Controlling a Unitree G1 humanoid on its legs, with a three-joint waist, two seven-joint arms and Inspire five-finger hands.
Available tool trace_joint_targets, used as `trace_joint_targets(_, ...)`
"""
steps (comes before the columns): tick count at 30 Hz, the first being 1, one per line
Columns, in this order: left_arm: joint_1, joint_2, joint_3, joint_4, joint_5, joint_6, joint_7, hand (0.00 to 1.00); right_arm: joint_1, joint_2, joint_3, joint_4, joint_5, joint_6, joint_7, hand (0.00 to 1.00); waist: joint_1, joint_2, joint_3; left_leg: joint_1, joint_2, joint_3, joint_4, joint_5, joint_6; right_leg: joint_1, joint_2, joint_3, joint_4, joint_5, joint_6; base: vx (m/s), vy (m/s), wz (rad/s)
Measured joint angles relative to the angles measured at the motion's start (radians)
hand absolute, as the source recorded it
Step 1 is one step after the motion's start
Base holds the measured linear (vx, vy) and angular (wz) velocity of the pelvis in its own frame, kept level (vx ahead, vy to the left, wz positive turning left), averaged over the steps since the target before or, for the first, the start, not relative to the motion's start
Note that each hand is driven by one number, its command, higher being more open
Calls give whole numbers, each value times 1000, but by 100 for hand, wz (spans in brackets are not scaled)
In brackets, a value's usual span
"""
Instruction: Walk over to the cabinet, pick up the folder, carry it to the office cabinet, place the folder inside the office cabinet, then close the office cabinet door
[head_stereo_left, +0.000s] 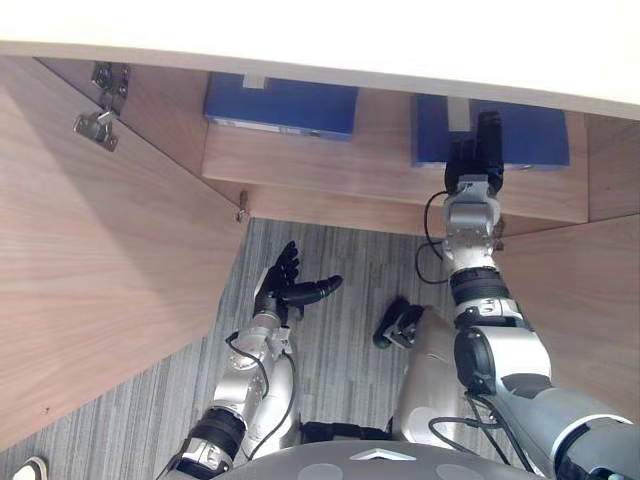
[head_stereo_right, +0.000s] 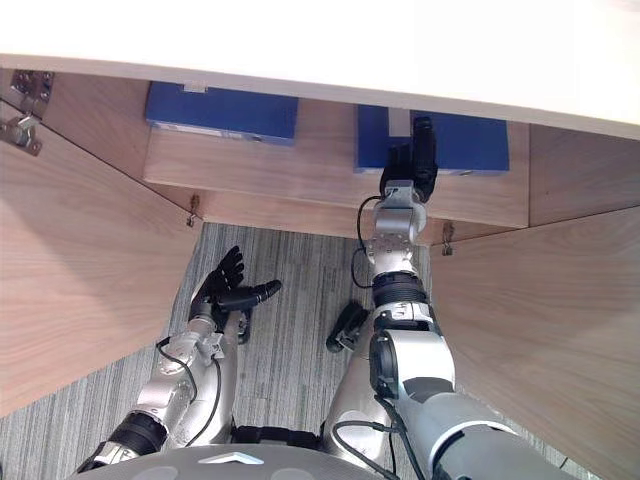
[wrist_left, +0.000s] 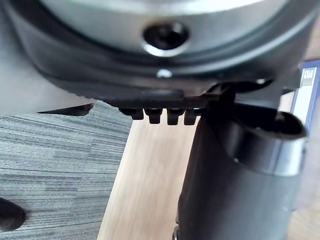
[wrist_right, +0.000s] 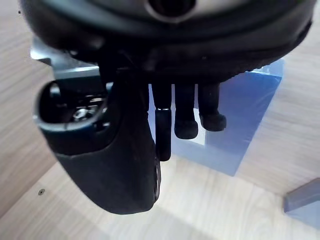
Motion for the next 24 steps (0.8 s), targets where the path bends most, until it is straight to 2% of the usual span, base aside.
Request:
trace_joint_targets(6,-18,6,6,-1,0,-4,0,100,-7,-10,-10,51,0,0,-2,0,0,6,0,-52,-3,-10,58,-16,-4,-53,-10,15,65,-25,-4,-35,13,3)
trace_joint_targets(12,-24,2,8,-5,0,-6,2,100,-11,-14,-19,48,-1,-8,6,0,1,24,1,-84,3,-12,95,-30,-4,-87,-13,23,101,-38,-11,-2,19,-2)
trace_joint_targets(21,-32,-1,10,-12,0,-5,3,100,-8,-14,-20,45,-32,-31,11,0,4,36,1,-107,10,-19,135,-51,-6,-107,-13,27,139,-60,-12,-1,3,0)
trace_joint_targets(24,-33,-8,11,-13,0,-6,3,100,-6,-17,-22,19,-33,-46,13,0,5,50,1,-123,10,-20,135,-50,-6,-121,-13,26,139,-60,-12,1,11,0)
